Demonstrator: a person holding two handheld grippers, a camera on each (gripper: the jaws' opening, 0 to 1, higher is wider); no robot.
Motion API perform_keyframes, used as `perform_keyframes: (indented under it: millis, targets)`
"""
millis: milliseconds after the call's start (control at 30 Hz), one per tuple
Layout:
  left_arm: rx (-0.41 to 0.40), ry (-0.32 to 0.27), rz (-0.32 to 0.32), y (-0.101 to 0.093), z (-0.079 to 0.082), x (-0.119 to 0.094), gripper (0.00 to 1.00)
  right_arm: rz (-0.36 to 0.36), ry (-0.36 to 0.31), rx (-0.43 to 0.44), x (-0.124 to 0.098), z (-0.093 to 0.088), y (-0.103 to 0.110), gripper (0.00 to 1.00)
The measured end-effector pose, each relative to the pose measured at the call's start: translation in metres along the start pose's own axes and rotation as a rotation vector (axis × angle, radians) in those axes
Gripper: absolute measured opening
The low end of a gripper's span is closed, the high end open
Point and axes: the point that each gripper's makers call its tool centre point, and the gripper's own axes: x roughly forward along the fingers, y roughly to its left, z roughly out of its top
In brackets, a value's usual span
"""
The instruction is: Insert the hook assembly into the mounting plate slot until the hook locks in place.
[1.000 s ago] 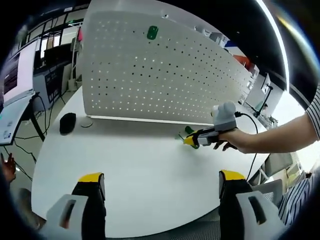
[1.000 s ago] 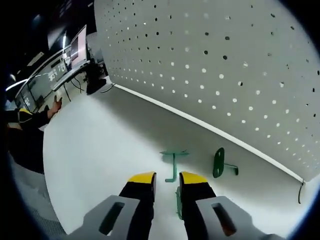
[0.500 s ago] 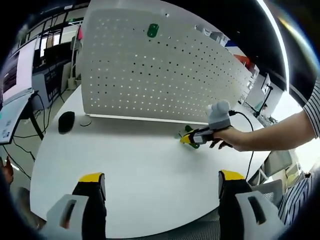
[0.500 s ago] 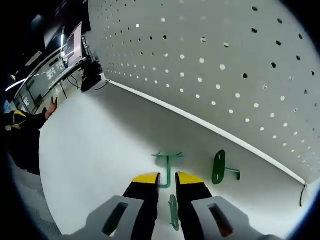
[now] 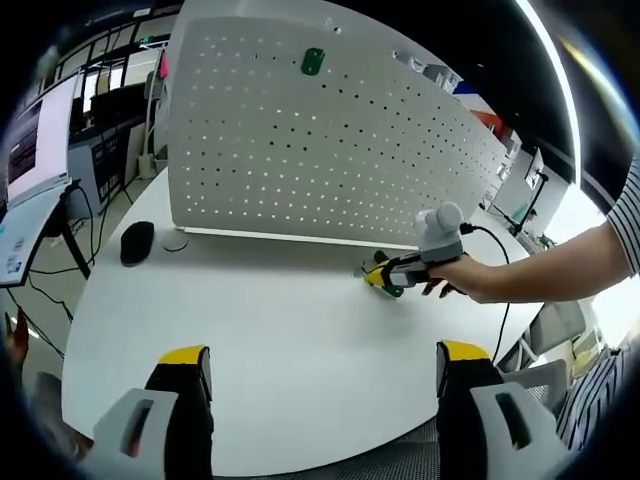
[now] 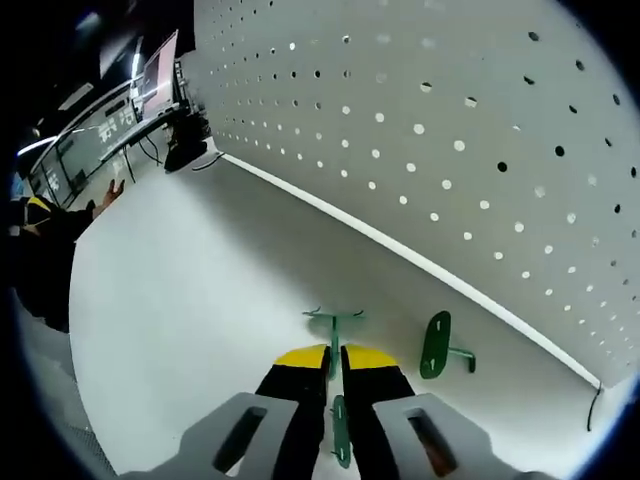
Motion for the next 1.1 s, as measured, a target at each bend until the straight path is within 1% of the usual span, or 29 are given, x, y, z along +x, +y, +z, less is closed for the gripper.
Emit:
perform_keyframes:
  millis: [67, 400, 667, 767, 833, 1100]
  targets:
    - [-0.002, -0.002, -0.001, 0.000, 0.000, 0.000, 0.95, -0.002, -0.002, -0.010, 0.001, 0.001, 0.000, 0.01]
    - [0.002, -0.008, 0.000, 0.001, 0.001, -0.002, 0.95, -0.003, -0.006, 0.043, 0.002, 0.002, 0.000, 0.00]
    - [0.011, -0.012, -0.002, 0.000, 0.003, -0.004, 0.95, -0.008, 0.000, 0.057, -0.001, 0.003, 0.002, 0.00]
    - [0.015, -0.015, -0.001, -0.001, 0.004, -0.004, 0.95, -0.008, -0.014, 0.066, -0.004, 0.009, 0.002, 0.00]
    - [0.015, -0.018, -0.001, -0.001, 0.005, -0.005, 0.95, -0.016, -0.046, 0.053, -0.008, 0.018, 0.001, 0.00]
    - [0.021, -0.029, -0.010, -0.004, 0.009, -0.005, 0.95, 0.000, -0.073, 0.074, -0.020, 0.037, 0.002, 0.00]
